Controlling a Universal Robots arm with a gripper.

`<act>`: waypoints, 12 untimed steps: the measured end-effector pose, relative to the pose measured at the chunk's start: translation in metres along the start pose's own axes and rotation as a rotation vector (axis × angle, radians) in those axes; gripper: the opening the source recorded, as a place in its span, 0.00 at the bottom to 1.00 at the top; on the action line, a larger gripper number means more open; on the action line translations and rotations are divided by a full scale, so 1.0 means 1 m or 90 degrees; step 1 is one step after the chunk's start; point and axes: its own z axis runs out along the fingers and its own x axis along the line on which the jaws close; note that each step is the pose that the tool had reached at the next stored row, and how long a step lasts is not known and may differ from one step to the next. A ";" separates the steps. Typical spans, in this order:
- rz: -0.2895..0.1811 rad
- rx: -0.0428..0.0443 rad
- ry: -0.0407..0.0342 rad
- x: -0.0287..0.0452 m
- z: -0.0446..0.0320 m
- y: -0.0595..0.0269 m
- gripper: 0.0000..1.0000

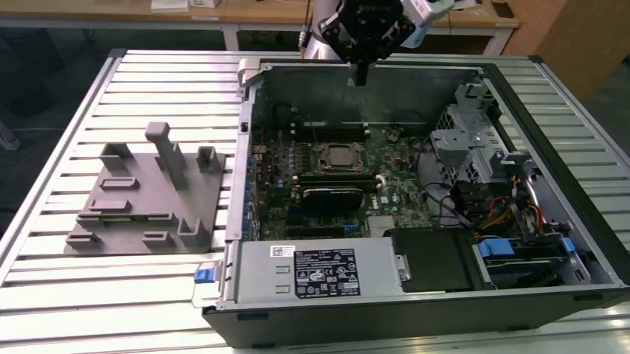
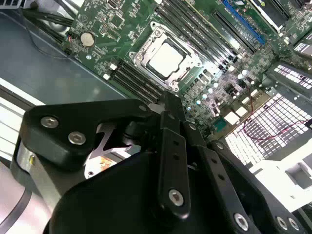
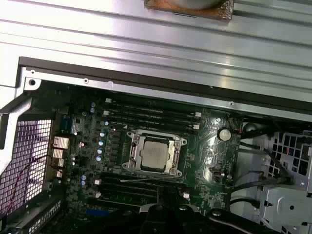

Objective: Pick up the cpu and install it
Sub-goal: 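Close the cpu cover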

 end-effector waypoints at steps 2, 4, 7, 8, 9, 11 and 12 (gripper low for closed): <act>0.000 0.0000 0.0000 0.0000 -0.0015 0.0000 0.11; 0.000 0.0000 0.0000 0.0000 -0.0018 0.0000 0.11; 0.000 0.0000 0.0000 -0.0001 -0.0024 0.0000 0.11; 0.000 0.0000 0.0000 0.0000 -0.0024 0.0000 0.11; 0.000 0.0000 0.0000 -0.0001 -0.0025 0.0000 0.11; 0.000 0.0000 0.0000 -0.0001 -0.0026 0.0000 0.11; 0.000 0.0000 0.0000 -0.0001 -0.0026 0.0000 0.11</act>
